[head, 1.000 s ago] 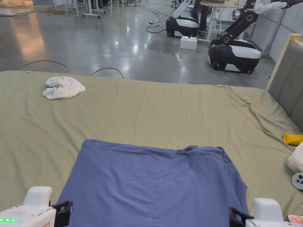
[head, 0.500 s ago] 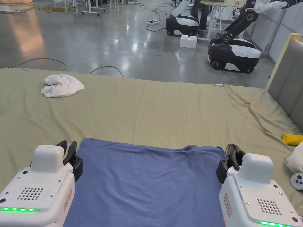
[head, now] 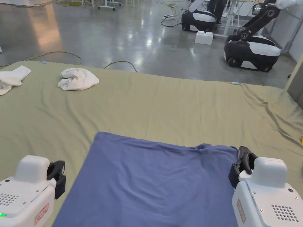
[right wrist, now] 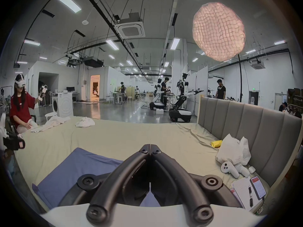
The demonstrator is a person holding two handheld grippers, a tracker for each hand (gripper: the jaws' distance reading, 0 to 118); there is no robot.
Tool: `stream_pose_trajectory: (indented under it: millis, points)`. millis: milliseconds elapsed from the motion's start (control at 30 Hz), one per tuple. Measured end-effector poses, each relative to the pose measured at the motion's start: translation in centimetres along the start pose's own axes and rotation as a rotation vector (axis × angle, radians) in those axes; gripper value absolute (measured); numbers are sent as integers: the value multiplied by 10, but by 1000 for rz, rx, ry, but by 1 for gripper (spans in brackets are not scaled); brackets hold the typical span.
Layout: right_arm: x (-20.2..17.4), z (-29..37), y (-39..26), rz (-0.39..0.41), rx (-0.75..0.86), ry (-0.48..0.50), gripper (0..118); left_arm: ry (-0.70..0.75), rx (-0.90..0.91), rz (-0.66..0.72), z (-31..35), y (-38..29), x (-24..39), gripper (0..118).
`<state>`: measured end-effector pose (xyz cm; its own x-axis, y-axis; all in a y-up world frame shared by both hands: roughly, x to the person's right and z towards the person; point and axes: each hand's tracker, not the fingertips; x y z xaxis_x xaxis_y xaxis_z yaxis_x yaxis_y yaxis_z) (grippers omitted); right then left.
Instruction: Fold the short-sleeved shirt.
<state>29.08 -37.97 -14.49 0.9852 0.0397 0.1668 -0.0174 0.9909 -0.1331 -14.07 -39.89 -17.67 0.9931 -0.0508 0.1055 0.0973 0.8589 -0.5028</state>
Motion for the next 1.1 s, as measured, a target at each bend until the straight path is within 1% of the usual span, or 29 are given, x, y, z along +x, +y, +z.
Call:
stream_pose_trajectory:
  millis: [133,200,233,267,300,367,400,433,500,567,633,667,700,733,767,800,867,900,933,1000,1033,1100]
  points:
    - [0,-4,-10,-4,-41,8,0,-38,-305,102,-15,-30,-33,2]
    - [0,-5,-15,-2,-57,15,0,-48,-382,135,-20,-48,-42,3]
    - [0,-6,-17,3,-66,14,0,-56,-459,147,-26,-55,-45,3]
    - [-1,-6,-20,7,-74,16,0,-40,-471,157,-30,-62,-47,4]
    - [-1,-6,-22,10,-85,19,0,-40,-496,165,-33,-69,-48,10]
    - [0,-7,-27,8,-108,21,0,-40,-577,181,-47,-79,-47,57]
    - [1,-7,-29,9,-117,22,0,-48,-601,189,-54,-83,-46,68]
    - [1,-7,-32,11,-128,21,0,-48,-634,200,-60,-87,-45,69]
    - [4,-5,-35,12,-142,19,0,-10,-678,191,-74,-95,-40,69]
    - [8,-3,-40,14,-157,10,0,40,-717,150,-82,-101,-31,68]
    - [14,0,-43,18,-172,2,0,41,-727,142,-86,-106,-22,65]
    - [17,2,-44,18,-181,-1,0,75,-698,136,-83,-103,-18,60]
    - [22,4,-45,20,-193,-6,0,74,-704,131,-81,-103,-14,46]
    - [26,6,-46,23,-208,-14,0,66,-700,107,-80,-102,-9,26]
    - [32,8,-48,26,-226,-21,0,45,-690,88,-79,-101,-4,17]
    - [38,12,-49,25,-242,-28,0,31,-696,86,-80,-99,0,11]
    - [53,15,-54,20,-326,-42,0,29,-704,60,-82,-100,3,10]
    - [61,17,-57,15,-367,-52,4,39,-701,39,-81,-99,4,10]
    - [69,21,-61,13,-407,-63,20,39,-700,37,-80,-99,5,10]
    - [87,27,-70,7,-512,-64,59,36,-693,46,-78,-99,1,10]
    - [97,30,-76,-4,-570,-64,69,39,-689,52,-76,-99,-1,10]
    - [111,37,-90,-19,-684,-65,68,34,-682,69,-74,-98,-4,10]
